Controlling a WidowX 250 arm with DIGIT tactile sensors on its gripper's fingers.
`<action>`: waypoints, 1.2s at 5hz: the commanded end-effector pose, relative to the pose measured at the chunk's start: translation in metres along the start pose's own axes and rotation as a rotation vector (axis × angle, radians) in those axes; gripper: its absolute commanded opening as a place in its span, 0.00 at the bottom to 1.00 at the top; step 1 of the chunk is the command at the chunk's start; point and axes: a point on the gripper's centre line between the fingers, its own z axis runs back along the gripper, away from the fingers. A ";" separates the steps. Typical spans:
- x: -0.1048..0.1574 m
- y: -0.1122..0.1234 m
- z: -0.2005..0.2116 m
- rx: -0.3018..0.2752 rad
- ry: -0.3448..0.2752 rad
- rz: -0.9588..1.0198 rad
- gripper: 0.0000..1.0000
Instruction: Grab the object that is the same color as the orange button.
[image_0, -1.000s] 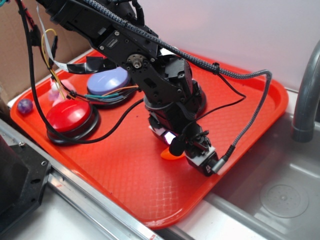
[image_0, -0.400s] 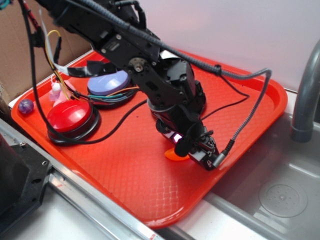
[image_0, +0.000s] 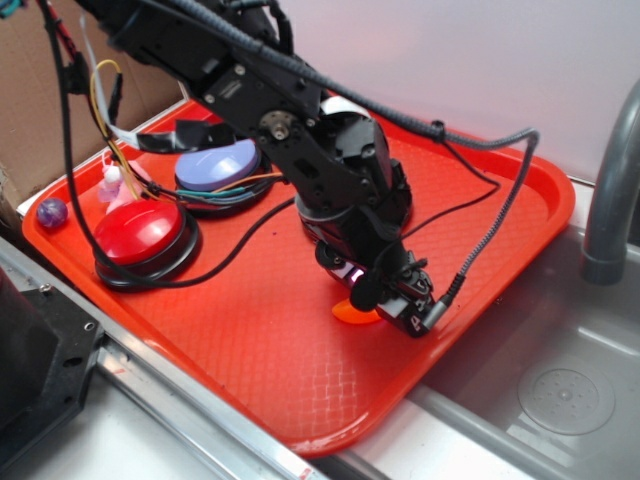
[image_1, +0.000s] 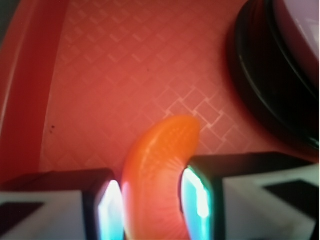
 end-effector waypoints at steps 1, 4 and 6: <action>0.006 0.035 0.051 0.046 0.048 0.163 0.00; 0.013 0.091 0.165 -0.024 0.063 0.261 0.00; 0.007 0.111 0.204 -0.074 0.031 0.320 0.00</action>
